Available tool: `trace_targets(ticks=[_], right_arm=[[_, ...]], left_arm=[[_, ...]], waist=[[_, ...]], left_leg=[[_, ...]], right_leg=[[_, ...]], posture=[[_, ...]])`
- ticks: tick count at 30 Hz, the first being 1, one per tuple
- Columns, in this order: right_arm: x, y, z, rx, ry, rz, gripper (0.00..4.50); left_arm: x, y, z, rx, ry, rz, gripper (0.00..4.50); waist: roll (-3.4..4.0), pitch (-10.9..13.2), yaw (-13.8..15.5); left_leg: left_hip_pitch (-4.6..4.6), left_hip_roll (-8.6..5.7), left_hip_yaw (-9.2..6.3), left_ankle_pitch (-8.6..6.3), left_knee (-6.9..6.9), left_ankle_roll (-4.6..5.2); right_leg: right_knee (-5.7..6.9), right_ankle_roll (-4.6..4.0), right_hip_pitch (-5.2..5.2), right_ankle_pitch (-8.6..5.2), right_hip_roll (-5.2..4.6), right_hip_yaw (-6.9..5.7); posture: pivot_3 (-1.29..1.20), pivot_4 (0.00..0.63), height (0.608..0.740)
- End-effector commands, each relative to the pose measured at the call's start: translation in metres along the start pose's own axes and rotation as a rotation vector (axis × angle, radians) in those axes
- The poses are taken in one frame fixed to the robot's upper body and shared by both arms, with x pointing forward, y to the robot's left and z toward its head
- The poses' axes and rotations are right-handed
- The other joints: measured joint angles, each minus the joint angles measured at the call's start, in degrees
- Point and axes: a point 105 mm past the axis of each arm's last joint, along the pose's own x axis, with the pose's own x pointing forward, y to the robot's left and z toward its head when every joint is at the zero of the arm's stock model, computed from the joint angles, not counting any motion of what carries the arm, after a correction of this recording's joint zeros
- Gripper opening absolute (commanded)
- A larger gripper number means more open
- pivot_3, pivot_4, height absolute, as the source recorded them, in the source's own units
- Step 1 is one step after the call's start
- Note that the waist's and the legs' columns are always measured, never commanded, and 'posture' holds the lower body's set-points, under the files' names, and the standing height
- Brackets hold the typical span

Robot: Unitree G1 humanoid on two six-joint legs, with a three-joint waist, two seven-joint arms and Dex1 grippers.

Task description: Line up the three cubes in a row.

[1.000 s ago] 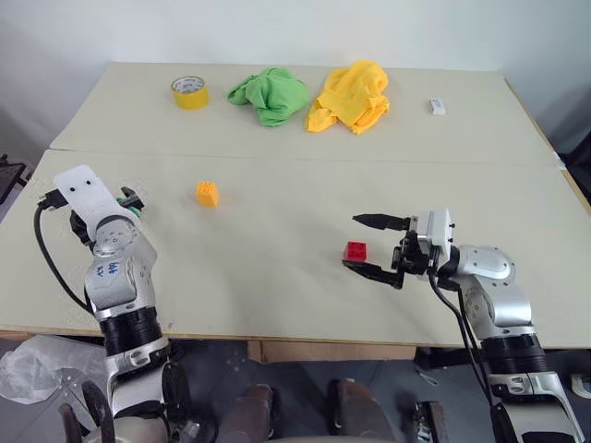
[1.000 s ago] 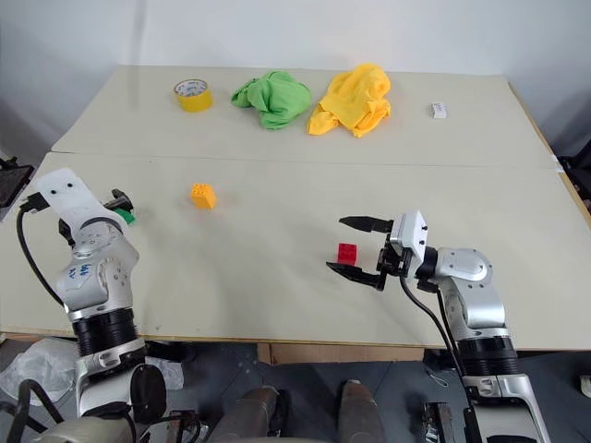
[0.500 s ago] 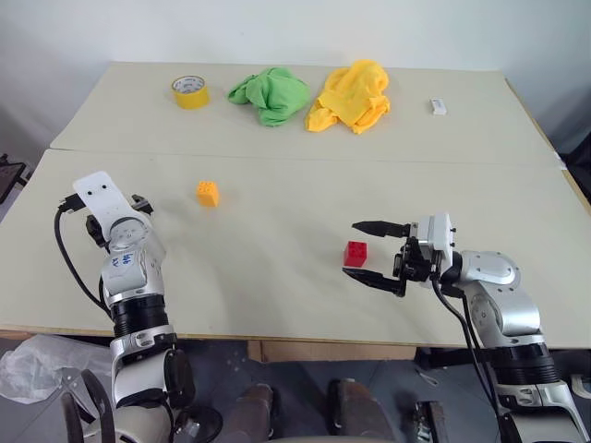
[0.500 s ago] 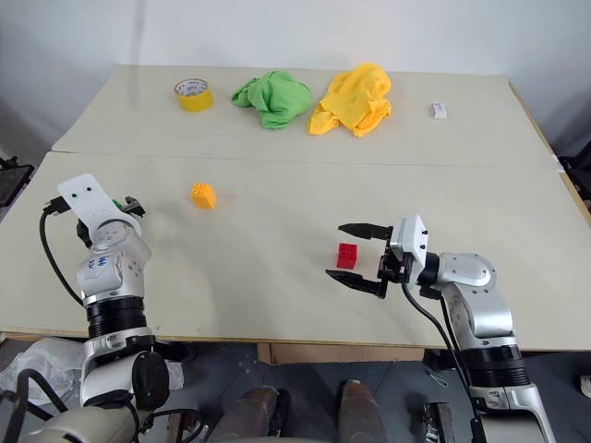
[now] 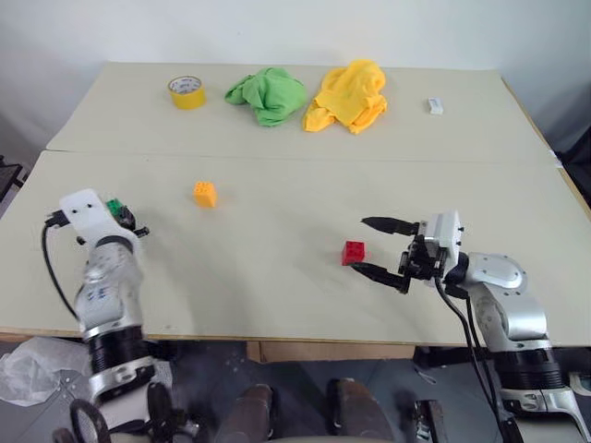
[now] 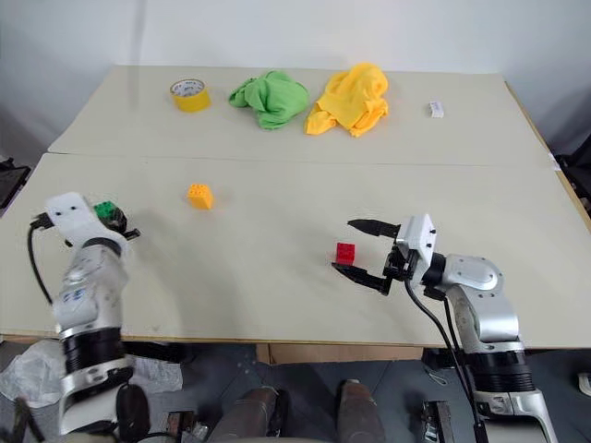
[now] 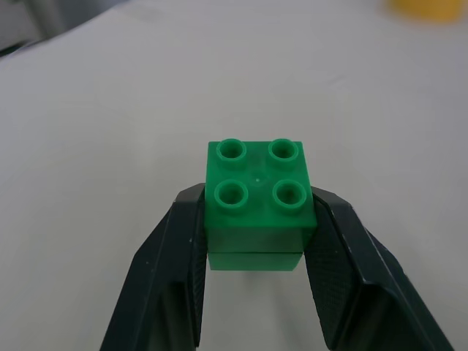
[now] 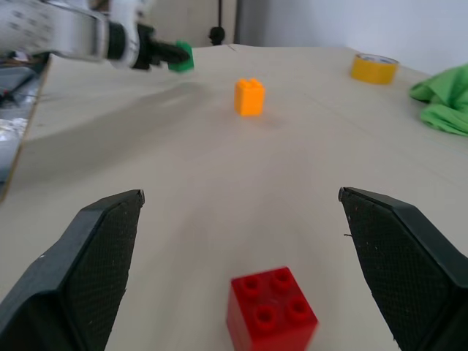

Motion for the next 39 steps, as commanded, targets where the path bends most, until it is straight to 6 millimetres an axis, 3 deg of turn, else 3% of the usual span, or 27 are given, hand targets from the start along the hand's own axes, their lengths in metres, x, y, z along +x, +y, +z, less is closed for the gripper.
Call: trace_targets(ticks=[1, 3, 5, 8, 12, 18, 22, 32, 35, 39], right_arm=[[-0.014, -0.010, 0.019, -0.036, -0.040, -0.058, 4.50], [-0.022, -0.013, 0.020, -0.042, -0.019, -0.064, 4.50], [-0.033, -0.011, 0.017, -0.047, 0.032, -0.053, 4.50], [-0.047, -0.012, 0.010, -0.054, 0.091, -0.064, 4.50], [-0.056, -0.009, 0.004, -0.067, 0.132, -0.065, 4.50], [-0.072, 0.002, 0.001, -0.071, 0.169, -0.097, 4.50], [-0.080, 0.012, 0.002, -0.060, 0.179, -0.125, 4.50], [-0.080, 0.020, 0.005, -0.048, 0.143, -0.171, 4.50], [-0.079, 0.022, 0.004, -0.047, 0.144, -0.161, 4.50], [-0.076, 0.025, 0.005, -0.044, 0.145, -0.123, 4.50]], left_arm=[[-0.021, -0.048, 0.052, -0.005, -0.161, -0.483, 1.50], [-0.035, -0.070, 0.068, -0.044, -0.170, -0.730, 1.50], [-0.037, -0.097, 0.076, -0.018, -0.119, -0.972, 1.50], [-0.040, -0.148, 0.035, 0.327, 0.019, -1.373, 1.50], [-0.041, -0.185, -0.014, 0.534, 0.108, -1.647, 1.50], [-0.025, -0.224, -0.042, 0.497, 0.127, -1.710, 1.50], [-0.021, -0.240, -0.043, 0.428, 0.119, -1.723, 1.50], [-0.017, -0.243, -0.063, 0.509, 0.186, -1.711, 1.50], [-0.017, -0.246, -0.058, 0.431, 0.203, -1.722, 1.50], [-0.018, -0.241, -0.054, 0.459, 0.155, -1.720, 2.76]], waist=[[0.02, 0.00, 0.26], [0.02, 0.01, 0.46], [0.02, 0.01, 0.85], [0.10, -0.03, 1.64], [0.41, -0.20, 1.35], [0.15, -0.04, 1.08], [0.14, -0.04, 1.29], [0.11, -0.02, 1.54], [0.11, -0.03, 1.54], [0.11, -0.03, 1.50]], left_leg=[[0.01, -0.01, -0.01, 0.00, -0.01, 0.00], [0.01, -0.01, -0.08, 0.00, 0.00, 0.01], [0.01, -0.03, -0.19, -0.01, 0.02, 0.03], [0.02, -0.06, -0.26, 0.00, 0.01, 0.04], [0.13, -0.37, -0.05, 0.08, -0.20, 0.25], [-0.17, -0.21, 0.03, 0.09, -0.12, 0.27], [-0.16, -0.23, 0.06, 0.10, -0.09, 0.28], [-0.16, -0.28, 0.05, 0.11, -0.03, 0.31], [-0.16, -0.29, 0.05, 0.11, -0.01, 0.32], [-0.16, -0.30, 0.05, 0.11, -0.02, 0.34]], right_leg=[[-0.09, -0.01, 0.05, 0.00, -0.02, 0.00], [-0.33, -0.03, 0.16, 0.01, -0.05, 0.08], [-0.33, -0.04, 0.24, 0.02, -0.07, 0.21], [-0.42, -0.07, 0.29, 0.01, 0.00, 0.12], [-0.40, 0.00, 0.33, 0.05, 0.02, -0.17], [-0.31, 0.04, 0.01, 0.07, 0.14, -0.22], [-0.27, 0.08, 0.02, 0.09, 0.12, -0.20], [-0.28, 0.14, 0.05, 0.11, 0.10, -0.18], [-0.27, 0.15, 0.06, 0.12, 0.09, -0.18], [-0.24, 0.15, 0.05, 0.12, 0.09, -0.18]], posture=[[0.00, 0.150, 0.740], [0.00, 0.150, 0.740], [0.00, 0.150, 0.740], [0.00, 0.150, 0.740], [0.00, 0.150, 0.740], [0.00, 0.150, 0.740], [0.00, 0.150, 0.740], [0.00, 0.150, 0.740], [0.00, 0.150, 0.740], [0.00, 0.150, 0.740]])
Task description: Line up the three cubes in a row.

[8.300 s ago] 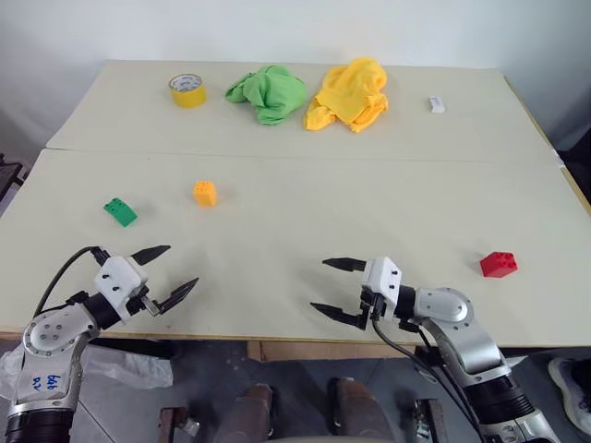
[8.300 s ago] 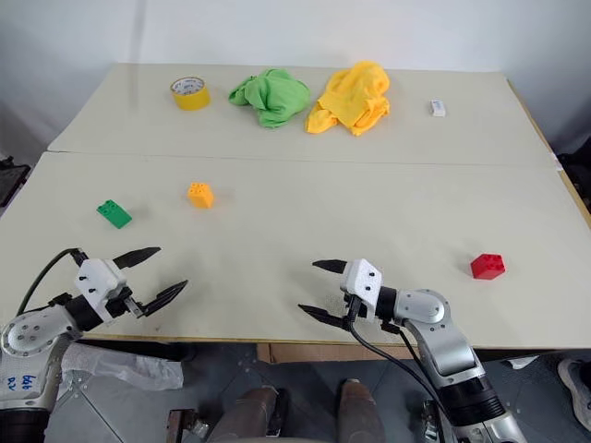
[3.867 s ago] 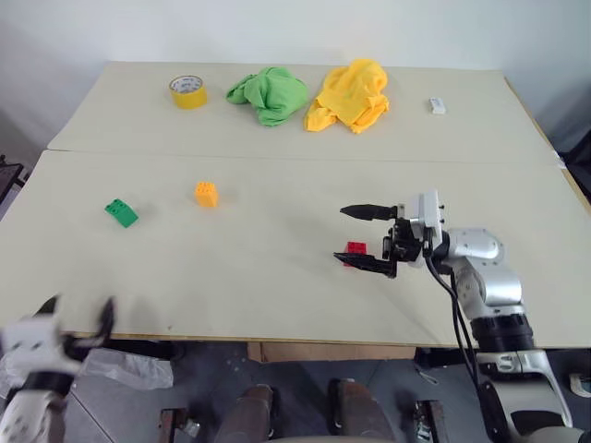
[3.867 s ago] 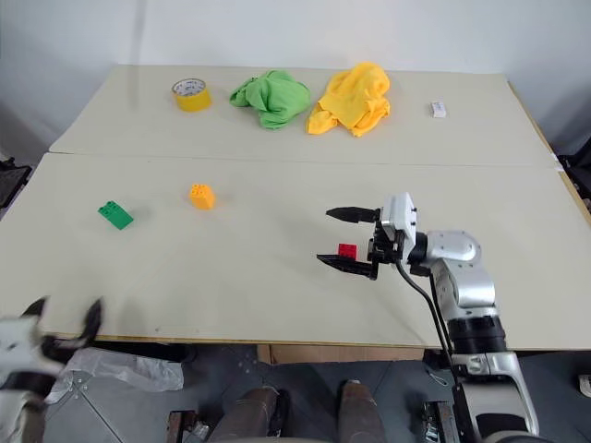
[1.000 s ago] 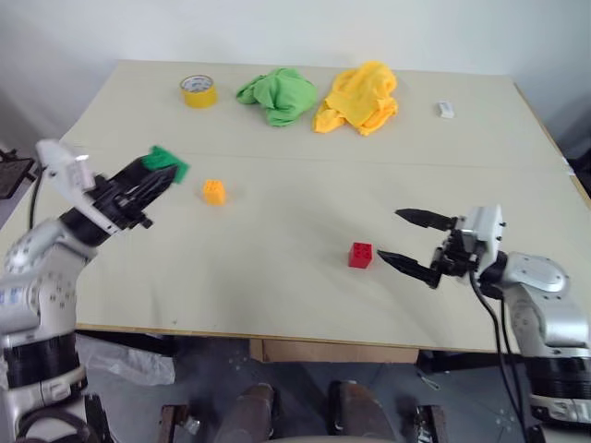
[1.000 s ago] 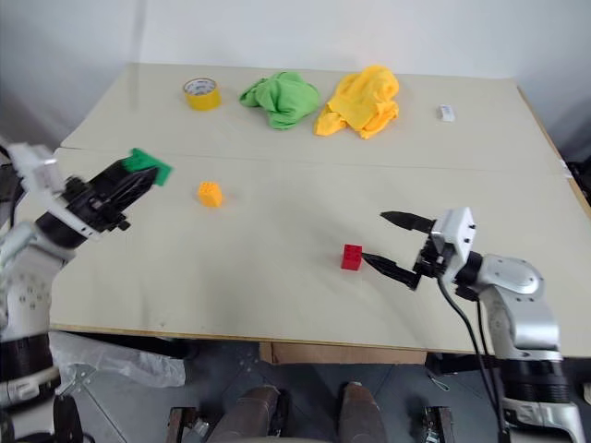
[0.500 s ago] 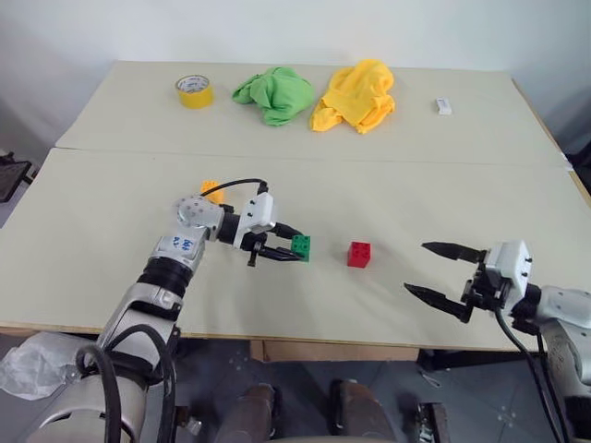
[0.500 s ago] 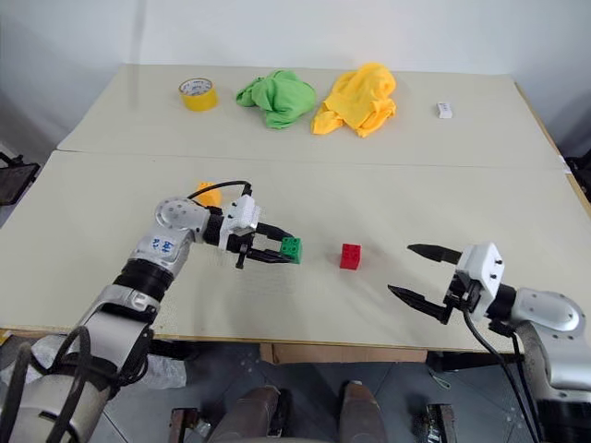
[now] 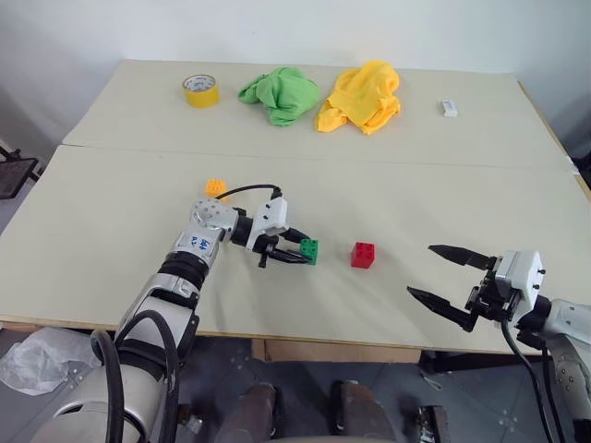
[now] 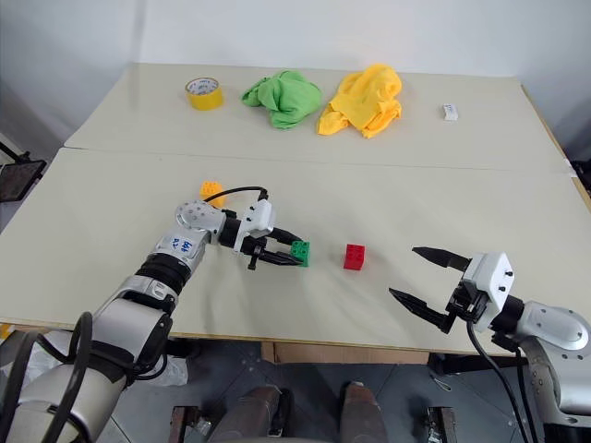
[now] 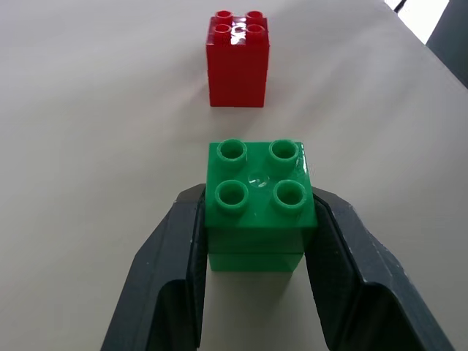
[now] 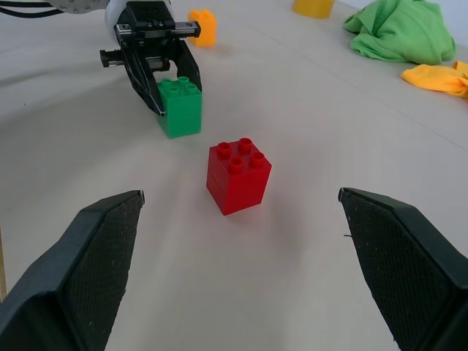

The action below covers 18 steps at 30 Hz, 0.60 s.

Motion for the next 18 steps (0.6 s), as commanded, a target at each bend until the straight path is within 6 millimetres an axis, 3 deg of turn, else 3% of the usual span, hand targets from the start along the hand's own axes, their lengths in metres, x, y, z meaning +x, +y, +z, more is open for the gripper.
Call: trace_targets(ticks=[1, 4, 8, 9, 12, 14, 17, 18], right_arm=[[0.002, 0.003, 0.010, -0.023, -0.029, 0.034, 4.50], [0.007, 0.005, 0.012, -0.020, -0.038, 0.057, 4.50], [0.020, 0.004, 0.016, -0.019, -0.064, 0.089, 4.50], [0.025, 0.002, 0.017, -0.017, -0.071, 0.093, 4.50], [0.036, -0.007, 0.016, -0.024, -0.052, 0.069, 4.50], [0.045, -0.011, 0.020, -0.023, -0.087, 0.076, 4.50], [0.053, -0.012, 0.024, -0.021, -0.122, 0.107, 4.50], [0.056, -0.013, 0.026, -0.022, -0.139, 0.108, 4.50]], left_arm=[[-0.010, 0.010, 0.009, 0.074, -0.022, 0.087, 3.03], [-0.028, 0.017, 0.018, 0.097, -0.064, 0.170, 3.88], [-0.065, 0.007, 0.027, 0.155, -0.088, 0.238, 3.88], [-0.078, 0.004, 0.031, 0.158, -0.106, 0.288, 3.88], [-0.110, 0.000, 0.045, 0.154, -0.173, 0.461, 4.45], [-0.143, -0.005, 0.053, 0.118, -0.246, 0.653, 4.48], [-0.169, -0.024, 0.049, 0.073, -0.244, 0.820, 4.48], [-0.180, -0.032, 0.039, 0.040, -0.222, 0.887, 4.48]], waist=[[0.00, 0.00, 0.01], [-0.01, 0.00, -0.16], [0.00, 0.00, -0.82], [0.00, 0.00, -1.25], [0.00, 0.00, -1.59], [0.00, 0.00, -1.52], [0.01, 0.00, -1.50], [0.01, 0.00, -1.39]], left_leg=[[0.00, 0.01, 0.00, 0.00, 0.00, 0.00], [0.00, 0.01, -0.01, 0.00, 0.02, 0.00], [0.02, 0.08, 0.01, 0.01, -0.02, -0.04], [0.02, 0.11, 0.01, 0.00, -0.01, -0.05], [0.03, 0.25, 0.00, -0.01, -0.01, -0.09], [0.02, 0.26, -0.04, -0.01, 0.01, -0.11], [0.03, 0.26, -0.05, -0.02, -0.03, -0.11], [0.04, 0.25, -0.06, -0.02, -0.05, -0.12]], right_leg=[[-0.01, 0.00, 0.00, 0.00, 0.00, 0.00], [-0.01, 0.00, 0.00, 0.00, 0.00, 0.00], [0.02, 0.00, -0.05, 0.00, 0.01, 0.06], [0.02, 0.00, -0.04, 0.00, -0.01, 0.06], [0.00, -0.01, -0.04, 0.00, -0.10, 0.15], [-0.01, -0.02, -0.03, -0.01, -0.09, 0.13], [-0.03, -0.02, -0.03, -0.01, -0.11, 0.29], [-0.02, -0.02, -0.03, -0.01, -0.11, 0.38]], posture=[[0.00, 0.150, 0.740], [0.00, 0.150, 0.740], [0.00, 0.150, 0.740], [0.00, 0.150, 0.740], [0.00, 0.150, 0.740], [0.00, 0.150, 0.740], [0.00, 0.150, 0.740], [0.00, 0.150, 0.740]])
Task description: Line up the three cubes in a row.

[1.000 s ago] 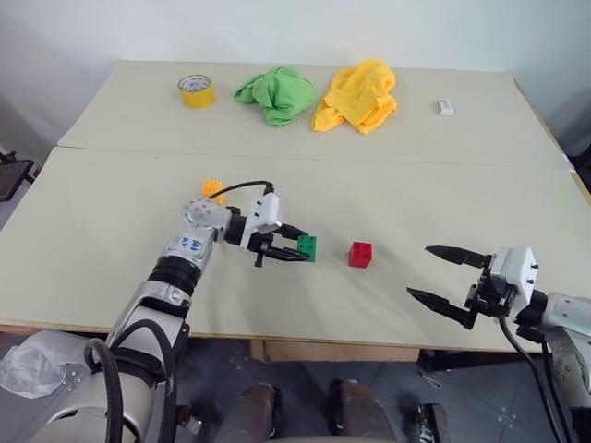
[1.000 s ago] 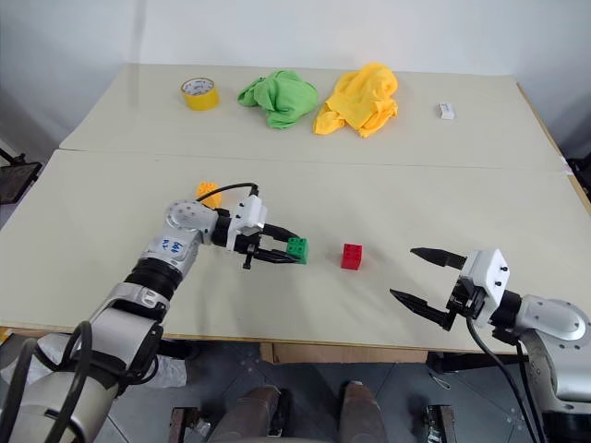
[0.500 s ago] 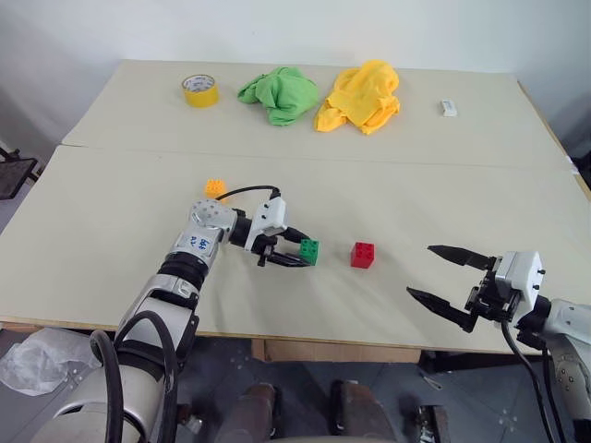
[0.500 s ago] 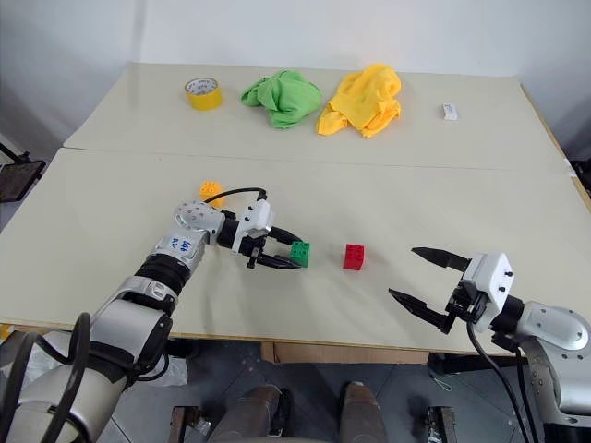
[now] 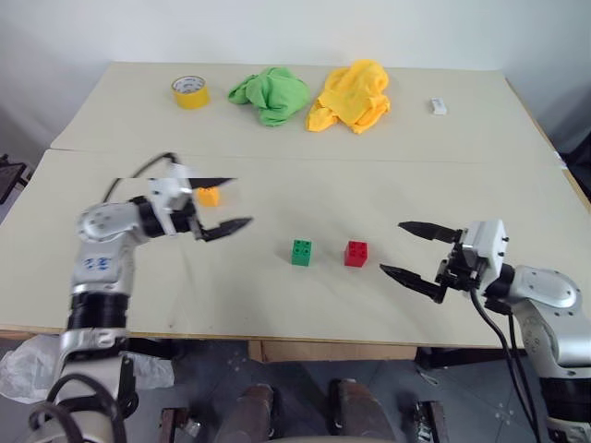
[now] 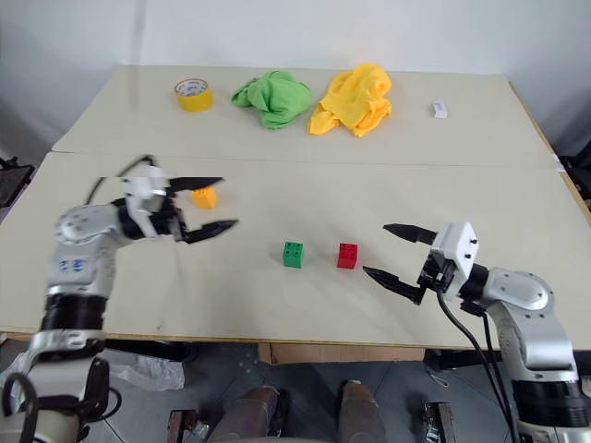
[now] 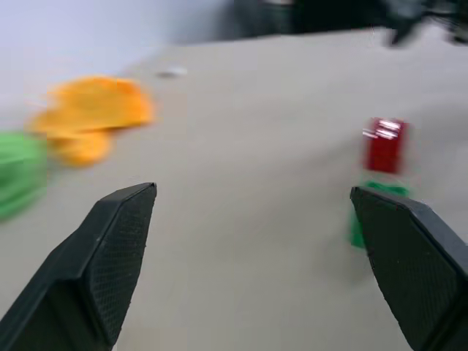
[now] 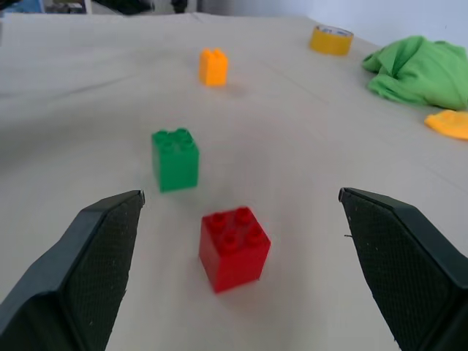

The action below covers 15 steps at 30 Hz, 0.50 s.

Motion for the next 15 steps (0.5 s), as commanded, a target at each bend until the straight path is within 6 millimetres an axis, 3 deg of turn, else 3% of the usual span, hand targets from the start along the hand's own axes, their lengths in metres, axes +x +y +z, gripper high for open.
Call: trace_targets(ticks=[1, 5, 8, 12, 15], right_arm=[[0.007, -0.004, 0.010, -0.031, -0.065, 0.005, 4.50], [0.018, -0.010, 0.016, -0.057, -0.121, -0.005, 4.50], [0.025, -0.012, 0.016, -0.124, -0.135, -0.015, 4.50], [0.023, -0.014, 0.017, -0.143, -0.136, -0.014, 4.50], [0.020, -0.011, 0.014, -0.142, -0.120, 0.004, 4.50]], left_arm=[[-0.042, 0.007, 0.000, -0.018, 0.019, 0.224, 4.48], [-0.105, 0.006, -0.028, -0.100, 0.084, 0.539, 4.48], [-0.160, -0.023, -0.046, -0.199, 0.111, 0.785, 4.48], [-0.174, -0.045, -0.051, -0.237, 0.156, 0.841, 4.48], [-0.161, -0.043, -0.050, -0.250, 0.138, 0.810, 4.48]], waist=[[0.01, 0.00, 0.03], [0.01, 0.00, -0.17], [0.00, -0.01, -0.15], [-0.06, 0.00, 1.25], [-0.06, -0.01, 2.19]], left_leg=[[0.00, -0.01, -0.03, 0.00, 0.00, 0.00], [0.07, 0.01, -0.01, -0.02, -0.04, -0.01], [0.10, 0.06, 0.02, -0.05, -0.05, -0.06], [0.10, 0.06, 0.01, -0.11, -0.02, -0.05], [0.19, 0.03, -0.07, -0.11, 0.08, -0.07]], right_leg=[[-0.01, 0.00, 0.01, 0.00, 0.00, 0.01], [-0.04, -0.02, 0.05, 0.00, 0.02, 0.19], [-0.05, -0.04, 0.04, -0.01, 0.04, 0.28], [-0.10, -0.06, 0.11, -0.02, 0.02, 0.30], [-0.29, -0.11, 0.29, -0.05, 0.00, 0.26]], posture=[[0.00, 0.150, 0.740], [0.00, 0.150, 0.740], [0.00, 0.150, 0.740], [0.00, 0.150, 0.740], [0.00, 0.150, 0.740]])
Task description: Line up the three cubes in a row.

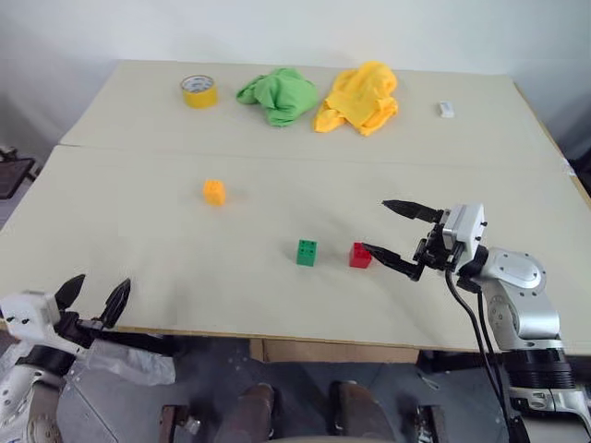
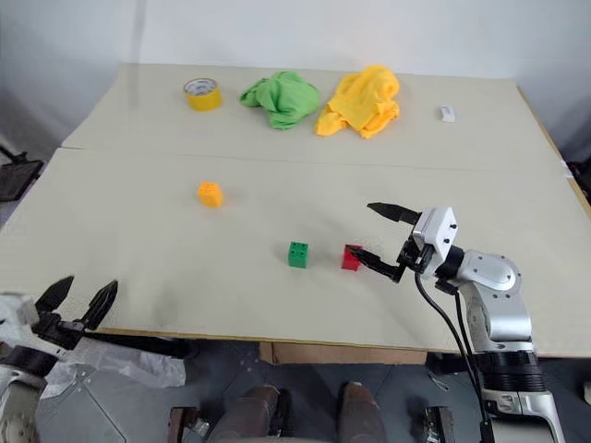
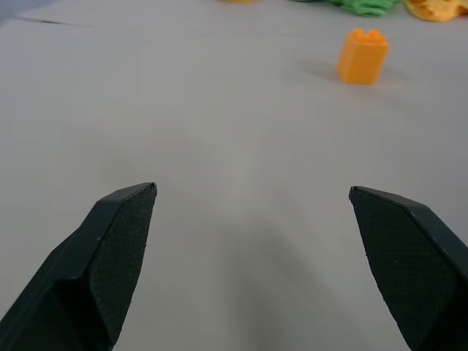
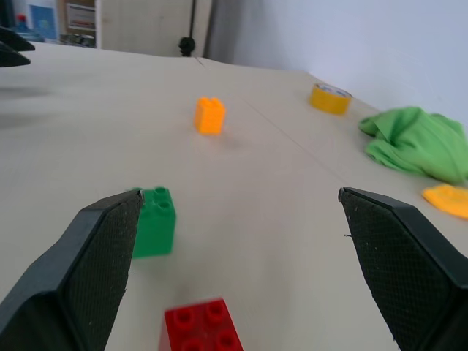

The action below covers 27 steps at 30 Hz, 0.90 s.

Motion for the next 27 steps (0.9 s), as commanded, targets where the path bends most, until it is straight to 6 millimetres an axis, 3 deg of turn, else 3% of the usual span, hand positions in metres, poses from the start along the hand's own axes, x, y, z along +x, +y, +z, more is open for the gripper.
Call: trace_targets(ticks=[1, 4, 11, 14, 17, 19, 23, 27], right_arm=[[-0.005, 0.000, 0.006, -0.032, -0.009, 0.012, 4.50], [-0.006, 0.005, 0.004, 0.002, 0.011, 0.046, 4.50], [-0.005, 0.012, 0.004, 0.029, 0.027, 0.063, 4.50], [-0.004, 0.014, 0.005, 0.037, 0.029, 0.060, 4.50], [-0.002, 0.017, 0.008, 0.048, 0.029, 0.071, 4.50], [-0.002, 0.018, 0.008, 0.049, 0.035, 0.075, 4.50], [0.000, 0.017, 0.008, 0.049, 0.043, 0.064, 4.50], [0.000, 0.016, 0.008, 0.048, 0.037, 0.043, 4.50]], left_arm=[[0.018, -0.018, 0.023, 0.031, -0.066, -0.084, 4.48], [0.050, -0.041, 0.033, 0.001, -0.084, -0.158, 4.48], [0.128, -0.072, 0.036, -0.045, -0.008, -0.083, 4.48], [0.157, -0.088, 0.036, 0.028, 0.011, -0.090, 4.48], [0.186, -0.085, 0.036, 0.060, 0.032, -0.011, 4.48], [0.200, -0.084, 0.036, 0.071, 0.037, 0.032, 4.48], [0.215, -0.102, 0.028, 0.054, 0.071, -0.031, 4.48], [0.219, -0.112, 0.022, -0.008, 0.084, -0.061, 3.59]], waist=[[0.00, 0.00, 0.09], [0.01, -0.01, -0.09], [0.00, -0.03, -1.12], [0.00, -0.03, -1.61], [0.00, -0.03, -1.38], [-0.01, -0.03, -1.22], [-0.01, -0.03, -1.06], [-0.01, -0.02, -0.89]], left_leg=[[0.04, 0.00, 0.00, 0.00, 0.00, 0.00], [0.11, -0.01, 0.00, -0.02, -0.02, -0.02], [0.08, 0.03, 0.09, -0.01, -0.06, -0.05], [0.08, 0.05, 0.26, -0.01, -0.10, -0.05], [0.04, 0.06, 0.26, 0.02, -0.05, -0.08], [0.02, 0.05, 0.26, 0.03, -0.01, -0.07], [0.00, 0.02, 0.26, 0.02, -0.07, -0.07], [-0.04, 0.01, 0.26, 0.02, -0.06, -0.06]], right_leg=[[-0.01, 0.00, 0.07, 0.01, 0.00, 0.00], [0.03, 0.00, 0.12, 0.01, 0.01, 0.03], [0.32, 0.00, -0.09, 0.01, 0.15, -0.07], [0.38, 0.00, -0.20, 0.02, 0.17, -0.25], [0.36, 0.00, -0.21, 0.02, 0.22, -0.34], [0.37, 0.02, -0.23, 0.02, 0.25, -0.35], [0.35, 0.03, -0.26, 0.03, 0.24, -0.39], [0.33, 0.03, -0.28, 0.03, 0.22, -0.46]], posture=[[0.00, 0.150, 0.740], [0.00, 0.150, 0.740], [0.00, 0.150, 0.740], [0.00, 0.150, 0.740], [0.00, 0.150, 0.740], [0.00, 0.150, 0.740], [0.00, 0.150, 0.740], [0.00, 0.150, 0.740]])
